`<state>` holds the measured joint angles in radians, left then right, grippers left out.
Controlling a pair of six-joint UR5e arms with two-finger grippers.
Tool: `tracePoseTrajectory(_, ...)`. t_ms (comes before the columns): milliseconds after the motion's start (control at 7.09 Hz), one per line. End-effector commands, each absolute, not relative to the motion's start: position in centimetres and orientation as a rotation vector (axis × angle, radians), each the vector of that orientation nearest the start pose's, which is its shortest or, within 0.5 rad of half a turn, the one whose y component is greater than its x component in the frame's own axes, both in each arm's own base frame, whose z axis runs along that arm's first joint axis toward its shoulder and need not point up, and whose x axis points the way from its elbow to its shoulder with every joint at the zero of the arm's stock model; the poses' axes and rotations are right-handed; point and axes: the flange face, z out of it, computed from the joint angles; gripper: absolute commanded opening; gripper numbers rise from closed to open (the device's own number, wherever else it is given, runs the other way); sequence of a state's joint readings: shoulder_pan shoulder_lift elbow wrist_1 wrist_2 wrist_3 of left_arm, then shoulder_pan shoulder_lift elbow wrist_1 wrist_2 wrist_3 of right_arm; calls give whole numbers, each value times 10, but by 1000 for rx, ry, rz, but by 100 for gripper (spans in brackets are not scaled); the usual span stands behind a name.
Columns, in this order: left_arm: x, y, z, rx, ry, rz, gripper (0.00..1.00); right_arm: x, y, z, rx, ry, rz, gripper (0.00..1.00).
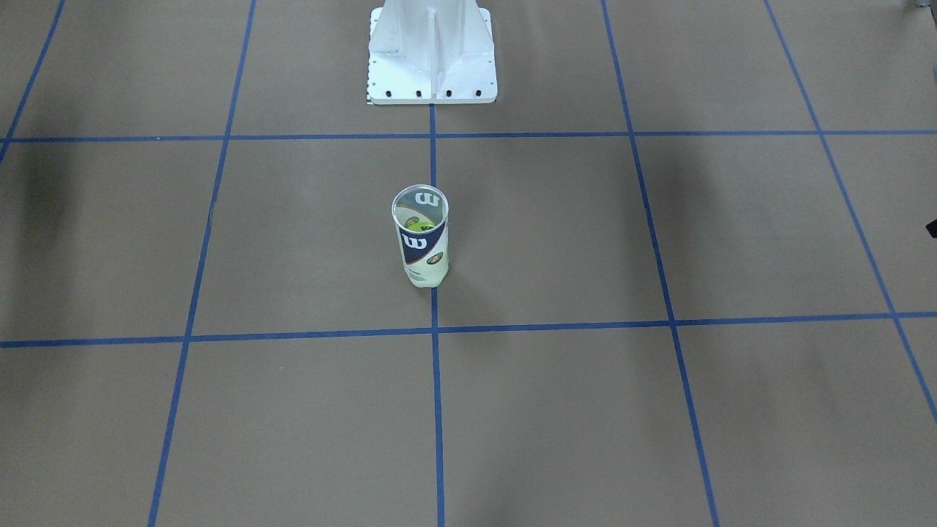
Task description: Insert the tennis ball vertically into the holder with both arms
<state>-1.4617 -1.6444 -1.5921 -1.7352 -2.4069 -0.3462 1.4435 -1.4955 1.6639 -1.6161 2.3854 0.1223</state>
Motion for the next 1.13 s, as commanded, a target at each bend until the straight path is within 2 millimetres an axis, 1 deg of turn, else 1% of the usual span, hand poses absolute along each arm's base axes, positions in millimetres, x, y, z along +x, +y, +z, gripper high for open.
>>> tracePoseTrajectory(0, 1, -538, 589, 46, 864, -111, 100, -6, -526, 582, 4, -819, -50, 100)
tracePoseTrajectory(282, -3, -545, 588, 57, 841, -117, 100, -2, -525, 585, 3, -820, -42, 100)
tracePoseTrajectory(423, -6, -543, 592, 52, 835, -123, 100, -1, -524, 586, 1, -815, -41, 100)
tracePoseTrajectory(564, -13, -543, 596, 53, 803, -128, 100, -1, -524, 587, 1, -814, -41, 100)
tracePoseTrajectory(705, -16, -543, 602, 75, 764, -76, 100, -1, -524, 587, 1, -814, -41, 100)
tracePoseTrajectory(846, -29, -543, 608, 55, 727, -59, 100, -1, -524, 587, 1, -814, -41, 100)
tracePoseTrajectory(988, -35, -544, 603, 30, 723, -59, 100, 0, -523, 587, -1, -813, -37, 100)
